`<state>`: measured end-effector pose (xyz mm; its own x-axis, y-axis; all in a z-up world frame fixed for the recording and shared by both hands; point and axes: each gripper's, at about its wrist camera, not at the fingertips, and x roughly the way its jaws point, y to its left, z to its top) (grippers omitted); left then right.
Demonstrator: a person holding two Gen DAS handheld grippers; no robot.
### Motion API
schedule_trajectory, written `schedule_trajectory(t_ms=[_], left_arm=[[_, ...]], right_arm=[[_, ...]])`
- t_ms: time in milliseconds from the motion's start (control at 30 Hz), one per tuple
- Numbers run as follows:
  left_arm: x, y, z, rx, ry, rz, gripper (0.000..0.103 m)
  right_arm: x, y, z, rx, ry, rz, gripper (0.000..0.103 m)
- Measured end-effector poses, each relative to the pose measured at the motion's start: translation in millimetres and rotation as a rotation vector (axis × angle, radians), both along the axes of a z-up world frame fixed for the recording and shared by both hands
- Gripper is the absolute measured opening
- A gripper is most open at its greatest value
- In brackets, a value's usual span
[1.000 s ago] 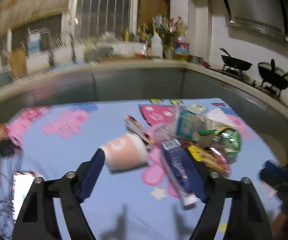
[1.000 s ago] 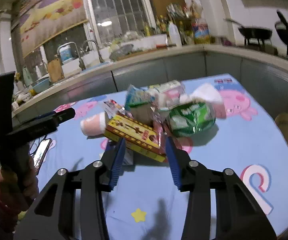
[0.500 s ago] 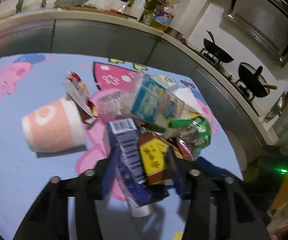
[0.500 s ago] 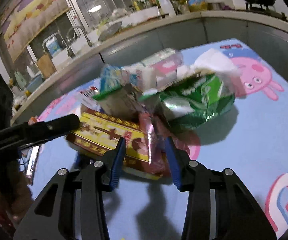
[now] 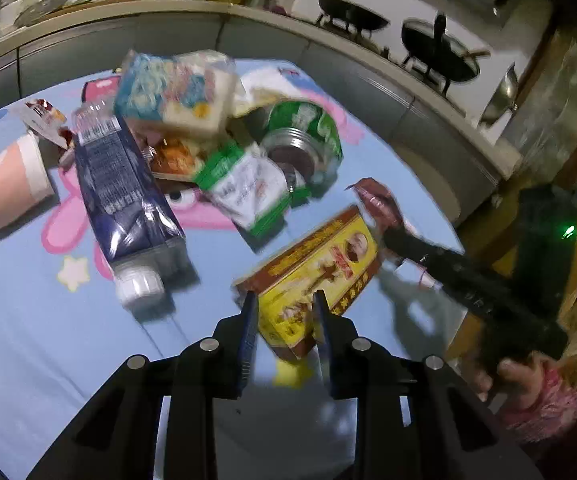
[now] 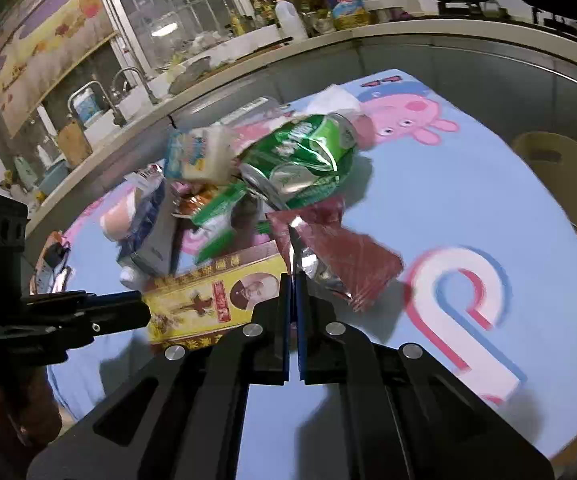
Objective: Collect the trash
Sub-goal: 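Grasp the yellow snack box with the left gripper while the right grasps the red wrapper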
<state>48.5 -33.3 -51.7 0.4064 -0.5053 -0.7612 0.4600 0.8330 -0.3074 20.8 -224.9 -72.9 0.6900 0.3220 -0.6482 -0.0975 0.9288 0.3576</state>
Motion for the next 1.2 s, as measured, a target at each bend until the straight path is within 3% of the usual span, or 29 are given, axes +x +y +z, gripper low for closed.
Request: schedule_trajectory(t_ms=[67, 100, 133, 200, 300, 500, 700, 933, 1000, 1067, 1200], left_arm=[[1, -2, -2, 0.025, 0.008, 0.006, 0.027], [1, -1, 0, 0.032, 0.002, 0.018, 0.034], [1, 0, 4, 0.038, -0.014, 0.031, 0.042], [-5, 7, 15, 0.056, -0.087, 0.071, 0.074], [-12, 7, 29, 0.081, -0.184, 0.071, 0.084], [-15, -25, 24, 0.173, -0.269, -0.022, 0.093], [-8, -62, 0, 0.297, -0.303, -0.159, 0.097], [-3, -72, -26, 0.379, -0.281, -0.214, 0.097], [-2, -69, -34, 0.382, -0.245, -0.202, 0.086], [-2, -63, -35, 0.333, -0.210, -0.191, 0.076], [-8, -55, -34, 0.320, -0.196, -0.165, 0.067]], right_arm=[[-5, -4, -1, 0.003, 0.000, -0.009, 0.003], [-7, -5, 0, 0.007, -0.005, -0.013, 0.004], [-8, -6, 0, 0.012, -0.009, -0.020, 0.005], [-11, -10, -1, 0.022, -0.012, -0.033, 0.011], [-12, -15, -1, 0.024, -0.015, -0.055, 0.040], [-17, -26, 0, 0.034, -0.027, -0.096, 0.051], [-28, -43, 4, 0.040, -0.041, -0.141, 0.054], [-29, -57, -10, 0.070, 0.017, -0.183, 0.054], [-29, -59, -13, 0.076, 0.026, -0.188, 0.054], [-28, -60, -14, 0.079, 0.029, -0.195, 0.054], [-28, -61, -14, 0.075, 0.030, -0.201, 0.054]])
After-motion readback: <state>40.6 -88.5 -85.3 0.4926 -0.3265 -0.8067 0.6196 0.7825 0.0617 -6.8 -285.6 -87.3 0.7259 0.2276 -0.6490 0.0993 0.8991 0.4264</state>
